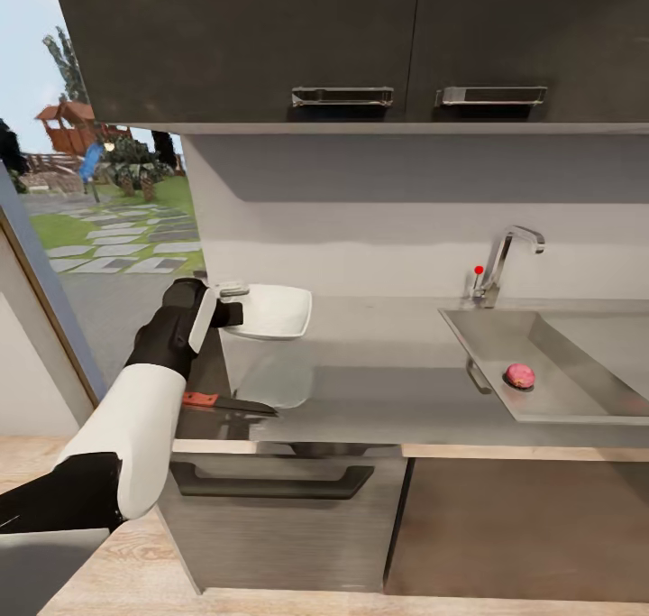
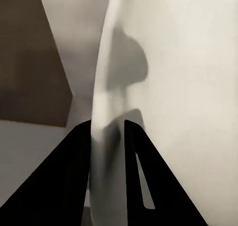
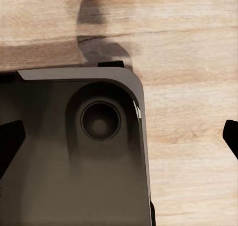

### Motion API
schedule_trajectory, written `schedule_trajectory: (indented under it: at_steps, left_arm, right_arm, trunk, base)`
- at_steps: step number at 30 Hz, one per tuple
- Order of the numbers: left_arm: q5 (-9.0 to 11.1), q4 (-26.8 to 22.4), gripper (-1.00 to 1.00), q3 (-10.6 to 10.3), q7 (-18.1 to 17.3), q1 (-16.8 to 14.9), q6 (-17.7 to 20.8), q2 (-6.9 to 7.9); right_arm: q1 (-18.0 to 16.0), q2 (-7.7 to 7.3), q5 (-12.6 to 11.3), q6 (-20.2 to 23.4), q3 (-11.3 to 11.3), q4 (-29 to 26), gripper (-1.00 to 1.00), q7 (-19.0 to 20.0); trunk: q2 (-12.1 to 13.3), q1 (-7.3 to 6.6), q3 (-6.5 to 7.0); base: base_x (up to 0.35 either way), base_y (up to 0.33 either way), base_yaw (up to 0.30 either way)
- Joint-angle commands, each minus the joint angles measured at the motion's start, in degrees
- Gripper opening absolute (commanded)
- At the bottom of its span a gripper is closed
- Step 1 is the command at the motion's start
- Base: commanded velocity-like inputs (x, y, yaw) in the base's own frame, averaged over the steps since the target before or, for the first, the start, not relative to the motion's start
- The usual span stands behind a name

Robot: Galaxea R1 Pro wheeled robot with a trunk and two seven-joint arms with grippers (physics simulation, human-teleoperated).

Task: In the kitchen, take the Vidalia onion out of the sink, dice it on the chopping board with the paring knife, put the diced onion into the bowl on the countertop, then place both the paring knife and the chopping board into the sink.

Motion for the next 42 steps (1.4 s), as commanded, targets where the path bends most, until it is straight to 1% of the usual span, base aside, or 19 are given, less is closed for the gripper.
schedule_trajectory:
  at_steps: [1, 7, 10, 12, 14, 15, 18, 22, 23, 24, 29, 38, 42]
  left_arm:
    - [0.12, 0.02, -1.0, 0.18, -0.1, -0.04, 0.2, -0.02]
    - [0.12, 0.15, -1.0, 0.19, -2.27, -0.04, 0.15, 0.06]
    - [0.12, 0.2, -1.0, 0.42, -2.46, -0.04, 0.14, 0.31]
    - [0.12, 0.6, -1.0, 1.32, -2.57, -0.04, 0.12, 1.04]
    - [0.14, 1.88, -1.0, 3.05, -2.68, -0.04, 0.02, 1.92]
    - [0.13, 2.24, -1.0, 3.67, -2.72, -0.04, -0.01, 2.11]
    - [0.12, 2.67, -1.0, 4.57, -2.77, -0.04, -0.04, 2.39]
    - [0.12, 3.04, -1.0, 4.9, -2.79, -0.04, -0.07, 3.05]
    - [0.1, 4.19, -1.0, 4.99, -3.06, -0.04, -0.13, 3.78]
    - [0.08, 4.43, -1.0, 5.0, -3.3, -0.04, -0.13, 3.9]
    - [-0.04, 4.97, -1.0, 5.02, -5.1, -0.04, -0.23, 4.18]
    - [-0.06, 4.78, -1.0, 5.02, -5.26, -0.04, -0.31, 4.2]
    - [-0.19, 4.62, -1.0, 5.08, -5.25, -0.04, -0.32, 4.43]
  right_arm:
    - [-0.01, 0.0, -0.53, -0.17, 0.07, -0.03, 1.0, 0.11]
    - [0.0, 0.0, -0.53, -0.17, 0.07, -0.07, 1.0, 0.11]
    - [-0.02, -0.05, -0.53, -0.17, 0.03, -0.07, 1.0, 0.11]
    - [-0.01, -0.17, -0.53, -0.17, 0.0, -0.07, 1.0, 0.16]
    - [-0.03, -0.24, -0.53, -0.17, 0.0, -0.07, 1.0, 0.14]
    - [-0.01, -0.22, -0.53, -0.17, -0.01, -0.07, 1.0, 0.13]
    - [0.01, -0.19, -0.53, -0.17, 0.0, -0.07, 1.0, 0.11]
    - [-0.01, -0.08, -0.53, -0.17, -0.01, -0.07, 1.0, 0.11]
    - [0.01, 0.03, -0.53, -0.17, -0.02, -0.07, 1.0, 0.07]
    - [0.01, 0.05, -0.53, -0.17, -0.02, -0.07, 1.0, 0.05]
    - [-0.02, 0.17, -0.53, -0.17, -0.01, -0.09, 1.0, 0.02]
    - [0.02, 0.05, -0.41, -0.15, 0.23, -0.22, 1.0, 0.54]
    - [-0.01, -0.05, -0.32, -0.3, 0.31, -0.24, 1.0, 0.61]
  trunk:
    - [-0.03, 0.0, -0.05]
    - [-0.03, 0.0, -0.05]
    - [-0.03, 0.0, -0.05]
    - [-0.03, 0.0, -0.05]
    - [-0.03, 0.0, -0.05]
    - [-0.03, 0.0, -0.05]
    - [-0.03, 0.0, -0.05]
    - [-0.03, 0.0, -0.05]
    - [-0.03, 0.0, -0.05]
    - [-0.03, 0.0, -0.05]
    - [-0.03, 0.0, -0.05]
    - [-0.03, 0.0, -0.05]
    - [-0.03, 0.0, -0.05]
  base:
    - [0.0, 0.0, 0.0]
    - [0.0, 0.0, 0.0]
    - [0.0, 0.0, 0.0]
    - [0.0, 0.0, 0.0]
    - [0.0, 0.0, 0.0]
    - [0.0, 0.0, 0.0]
    - [0.0, 0.0, 0.0]
    - [0.0, 0.0, 0.0]
    - [0.0, 0.0, 0.0]
    - [0.0, 0.0, 0.0]
    - [0.0, 0.0, 0.0]
    - [0.0, 0.0, 0.0]
    - [0.0, 0.0, 0.0]
